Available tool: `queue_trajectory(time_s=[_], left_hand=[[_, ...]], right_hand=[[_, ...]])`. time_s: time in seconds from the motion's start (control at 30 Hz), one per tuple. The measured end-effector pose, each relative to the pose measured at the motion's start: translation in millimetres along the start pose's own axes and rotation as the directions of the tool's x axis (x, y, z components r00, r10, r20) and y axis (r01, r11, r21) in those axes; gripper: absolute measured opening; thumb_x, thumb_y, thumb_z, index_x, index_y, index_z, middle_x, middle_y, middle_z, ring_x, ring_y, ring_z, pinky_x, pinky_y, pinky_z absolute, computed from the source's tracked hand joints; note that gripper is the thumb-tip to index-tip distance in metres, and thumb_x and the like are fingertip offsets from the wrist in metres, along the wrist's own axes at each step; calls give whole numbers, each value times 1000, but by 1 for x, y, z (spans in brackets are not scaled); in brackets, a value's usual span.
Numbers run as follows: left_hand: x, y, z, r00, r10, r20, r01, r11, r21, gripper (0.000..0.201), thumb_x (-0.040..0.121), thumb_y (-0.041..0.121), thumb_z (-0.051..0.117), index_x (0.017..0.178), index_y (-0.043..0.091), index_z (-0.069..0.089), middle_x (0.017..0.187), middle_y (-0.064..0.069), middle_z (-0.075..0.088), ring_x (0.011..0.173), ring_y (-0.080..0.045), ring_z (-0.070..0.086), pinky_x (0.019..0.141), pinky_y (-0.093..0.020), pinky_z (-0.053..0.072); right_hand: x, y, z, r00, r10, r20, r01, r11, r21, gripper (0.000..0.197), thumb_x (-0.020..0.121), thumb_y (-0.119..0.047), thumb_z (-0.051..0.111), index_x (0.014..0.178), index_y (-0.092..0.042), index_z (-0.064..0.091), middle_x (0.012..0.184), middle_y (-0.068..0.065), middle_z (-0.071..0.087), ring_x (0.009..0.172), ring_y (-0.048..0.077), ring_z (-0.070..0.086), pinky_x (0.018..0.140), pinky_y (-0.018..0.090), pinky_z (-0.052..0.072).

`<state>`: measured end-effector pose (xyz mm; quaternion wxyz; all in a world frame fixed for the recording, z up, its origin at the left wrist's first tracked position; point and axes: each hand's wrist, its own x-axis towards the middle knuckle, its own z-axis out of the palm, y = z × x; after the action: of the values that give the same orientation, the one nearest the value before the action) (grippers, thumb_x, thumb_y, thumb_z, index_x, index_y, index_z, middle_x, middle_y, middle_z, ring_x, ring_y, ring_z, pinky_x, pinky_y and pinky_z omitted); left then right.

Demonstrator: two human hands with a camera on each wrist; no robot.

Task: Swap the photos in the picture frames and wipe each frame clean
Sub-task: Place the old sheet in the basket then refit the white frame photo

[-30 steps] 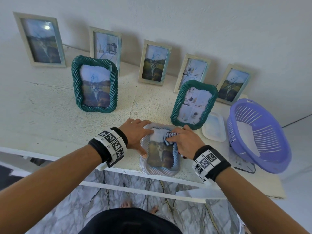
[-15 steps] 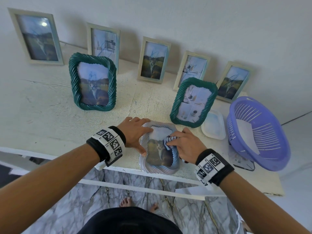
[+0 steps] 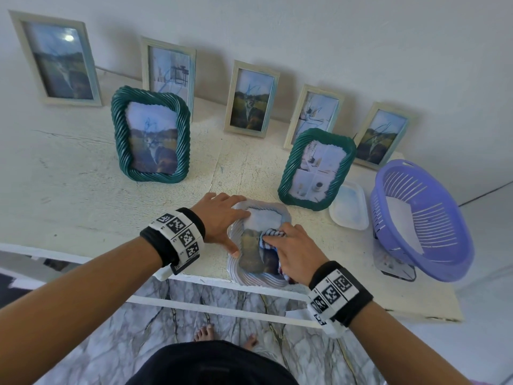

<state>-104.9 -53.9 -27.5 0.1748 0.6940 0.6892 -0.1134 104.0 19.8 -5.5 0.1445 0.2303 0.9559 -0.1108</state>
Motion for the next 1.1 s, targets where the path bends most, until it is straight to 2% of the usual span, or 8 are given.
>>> queue_trajectory(time_s=[0.1,0.2,0.4,0.63,0.73,0.87,1.0,1.1], left_hand=[[1,0,1,1000,-4,-3,4,1000,-17,101,65,81,60,149,35,26,161,0,10,142,-27,22,115,-48,18],[1,-1,2,1000,-8,-7,7,1000,-24,102,65,81,60,149,35,26,161,0,9,142,-27,21,115,-47,17],[1,-1,3,1000,-7,-6,7,999,-32,101,67,80,59,149,35,24,161,0,7,143,-27,18,116,-47,16],[0,-1,7,1000,-13,-26,12,999,-32,102,67,79,60,150,34,23,162,1,6,144,-27,17,116,-49,16],[0,-1,9,1000,-10,-28,8,999,-40,103,67,79,60,151,33,20,162,1,4,144,-27,16,116,-49,15],[0,-4,11,999,10,-33,-12,998,-60,104,68,80,59,151,32,19,162,2,3,144,-26,15,116,-47,17],[-1,-4,14,997,13,-80,-22,993,-114,108,65,79,62,149,30,16,161,3,13,141,-25,24,113,-46,22],[-1,-4,15,994,1,-110,-17,989,-145,117,63,79,64,150,23,10,156,2,26,138,-24,30,112,-46,25]], right_hand=[[-18,-6,15,1000,-19,14,18,995,95,39,96,-16,42,134,-21,50,130,10,39,107,26,46,93,30,42],[-32,-6,24,998,-56,37,49,983,179,40,96,-16,39,133,-22,53,116,7,42,100,24,48,83,26,40],[-7,-2,12,997,58,-48,-54,995,82,38,97,-16,41,134,-23,49,127,10,42,109,26,45,94,33,43],[-20,-32,27,994,-99,-36,103,986,133,39,94,-14,42,131,-16,53,117,9,44,108,23,44,95,27,36],[-13,-31,21,996,-83,-25,86,982,167,39,95,-13,40,131,-16,55,116,9,46,106,24,46,94,30,40],[9,-28,8,997,-69,-19,70,996,62,39,98,-10,38,134,-11,51,125,11,49,117,31,43,95,38,36],[45,-14,4,997,26,-72,-20,996,85,41,97,-12,39,136,-20,49,124,11,46,111,32,44,95,39,36],[67,-6,2,994,76,-84,-69,994,86,39,94,-13,43,130,-20,54,117,12,48,108,35,46,95,42,40]])
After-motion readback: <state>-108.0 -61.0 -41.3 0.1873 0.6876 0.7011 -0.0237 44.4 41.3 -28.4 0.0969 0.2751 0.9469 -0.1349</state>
